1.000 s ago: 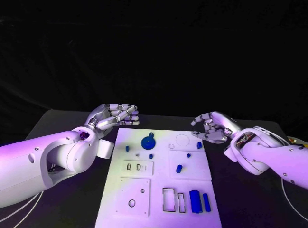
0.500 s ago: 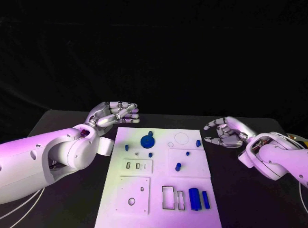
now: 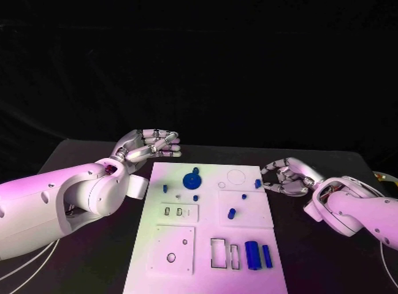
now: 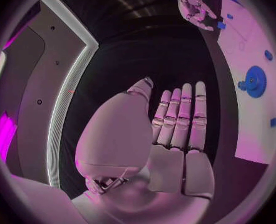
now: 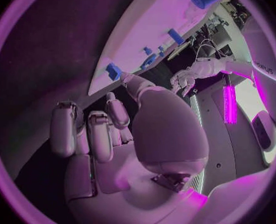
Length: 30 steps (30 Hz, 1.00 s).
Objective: Assemble the parts on the task board
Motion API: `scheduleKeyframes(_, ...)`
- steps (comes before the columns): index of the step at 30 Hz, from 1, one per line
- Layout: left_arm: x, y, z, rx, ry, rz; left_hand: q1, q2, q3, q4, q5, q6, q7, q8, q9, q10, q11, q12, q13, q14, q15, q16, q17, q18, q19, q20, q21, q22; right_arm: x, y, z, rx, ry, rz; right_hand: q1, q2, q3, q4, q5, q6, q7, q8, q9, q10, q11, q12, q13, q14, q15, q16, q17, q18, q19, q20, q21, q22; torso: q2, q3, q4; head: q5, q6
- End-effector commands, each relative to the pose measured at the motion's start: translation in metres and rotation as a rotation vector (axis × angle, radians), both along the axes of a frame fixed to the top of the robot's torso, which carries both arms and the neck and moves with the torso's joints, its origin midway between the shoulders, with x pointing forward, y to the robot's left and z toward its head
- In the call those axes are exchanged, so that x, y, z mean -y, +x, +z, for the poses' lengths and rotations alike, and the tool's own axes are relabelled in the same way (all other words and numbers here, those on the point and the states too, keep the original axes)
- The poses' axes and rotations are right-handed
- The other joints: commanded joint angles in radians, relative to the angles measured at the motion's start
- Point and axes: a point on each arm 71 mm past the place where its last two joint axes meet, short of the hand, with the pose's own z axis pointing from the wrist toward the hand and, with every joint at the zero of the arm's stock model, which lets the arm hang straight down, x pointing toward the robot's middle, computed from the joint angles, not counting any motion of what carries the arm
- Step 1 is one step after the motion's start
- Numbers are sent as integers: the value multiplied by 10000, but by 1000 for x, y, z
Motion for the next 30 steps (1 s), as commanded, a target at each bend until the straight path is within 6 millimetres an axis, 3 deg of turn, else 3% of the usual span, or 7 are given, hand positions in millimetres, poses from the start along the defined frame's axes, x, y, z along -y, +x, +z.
scheduleKeyframes(1,3,-1,1,77,-116,-205,99,9,40,-31,-40,-60,100,17,14,77,3,-39,8,-66,-24,-24,16,133,76,-8,37,-17,-3,1,-3,47,-37,3,87,7,23,-50,27,-73,13,-62,-11,-6,35,39,37,785,98,17,1484,18,32,39,27,434,-6,-9,4,37,-23)
scheduleKeyframes(30,1,0,1,59,-84,-139,131,-4,51,-30,-39,-76,123,10,13,64,16,-58,4,-70,-20,-27,26,132,78,-9,38,-21,-17,3,-17,-357,-268,166,69,285,489,-272,-264,598,-77,130,78,363,-46,491,396,803,42,39,1563,-36,232,10,215,680,-25,-11,22,82,-88)
